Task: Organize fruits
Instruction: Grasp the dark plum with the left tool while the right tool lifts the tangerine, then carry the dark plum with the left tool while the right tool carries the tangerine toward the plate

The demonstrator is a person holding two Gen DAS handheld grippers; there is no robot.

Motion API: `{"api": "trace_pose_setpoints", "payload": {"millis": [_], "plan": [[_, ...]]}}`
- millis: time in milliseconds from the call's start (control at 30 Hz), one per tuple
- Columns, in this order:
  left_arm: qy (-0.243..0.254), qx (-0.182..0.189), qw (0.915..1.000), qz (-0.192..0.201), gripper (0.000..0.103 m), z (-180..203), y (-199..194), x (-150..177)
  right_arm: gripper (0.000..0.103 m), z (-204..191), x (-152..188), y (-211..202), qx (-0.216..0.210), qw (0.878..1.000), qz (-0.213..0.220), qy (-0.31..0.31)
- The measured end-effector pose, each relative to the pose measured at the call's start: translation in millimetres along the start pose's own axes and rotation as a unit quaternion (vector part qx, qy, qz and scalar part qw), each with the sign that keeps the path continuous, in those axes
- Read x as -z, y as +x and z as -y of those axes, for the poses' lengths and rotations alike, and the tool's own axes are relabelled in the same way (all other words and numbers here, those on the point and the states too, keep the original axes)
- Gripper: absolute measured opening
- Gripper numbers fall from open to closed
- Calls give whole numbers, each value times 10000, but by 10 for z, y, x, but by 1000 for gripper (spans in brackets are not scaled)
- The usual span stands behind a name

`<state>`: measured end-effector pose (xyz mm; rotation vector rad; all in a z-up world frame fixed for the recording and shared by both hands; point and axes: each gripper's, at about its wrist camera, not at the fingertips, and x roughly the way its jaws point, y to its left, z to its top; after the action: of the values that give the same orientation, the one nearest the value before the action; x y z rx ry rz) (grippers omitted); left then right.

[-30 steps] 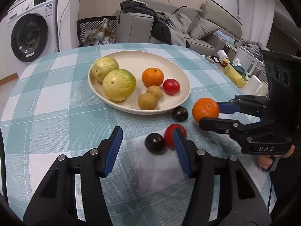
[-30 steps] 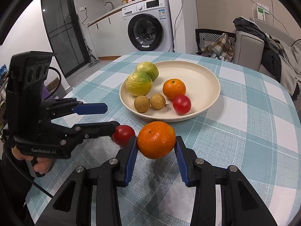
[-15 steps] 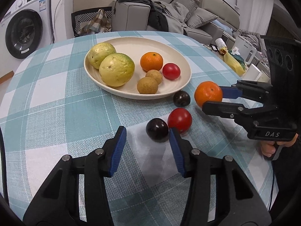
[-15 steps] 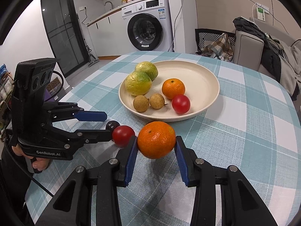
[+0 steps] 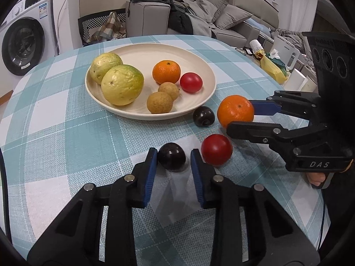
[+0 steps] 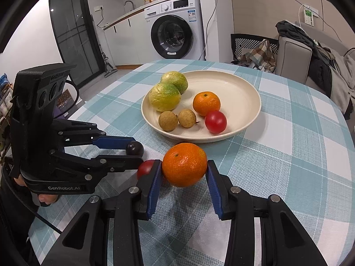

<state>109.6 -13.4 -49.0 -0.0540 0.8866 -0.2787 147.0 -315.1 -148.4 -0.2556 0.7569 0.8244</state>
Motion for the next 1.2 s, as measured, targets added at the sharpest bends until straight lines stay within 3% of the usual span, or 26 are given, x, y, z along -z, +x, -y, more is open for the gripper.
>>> {"api": "trace_pose_setpoints", "payload": {"millis": [367,933,1200], "plan": [[-22,43,10000,69,23,-35,-27,-3,41,0,-4,6,6,10000,21,15],[-385,-105,9962,779,23,-154,-297,-84,41,58,-54,-89,220,9988,395,159],[-376,-225,9949,905,23,-134,-338,-149,41,78,-102,-86,212,9979,562,254]]}}
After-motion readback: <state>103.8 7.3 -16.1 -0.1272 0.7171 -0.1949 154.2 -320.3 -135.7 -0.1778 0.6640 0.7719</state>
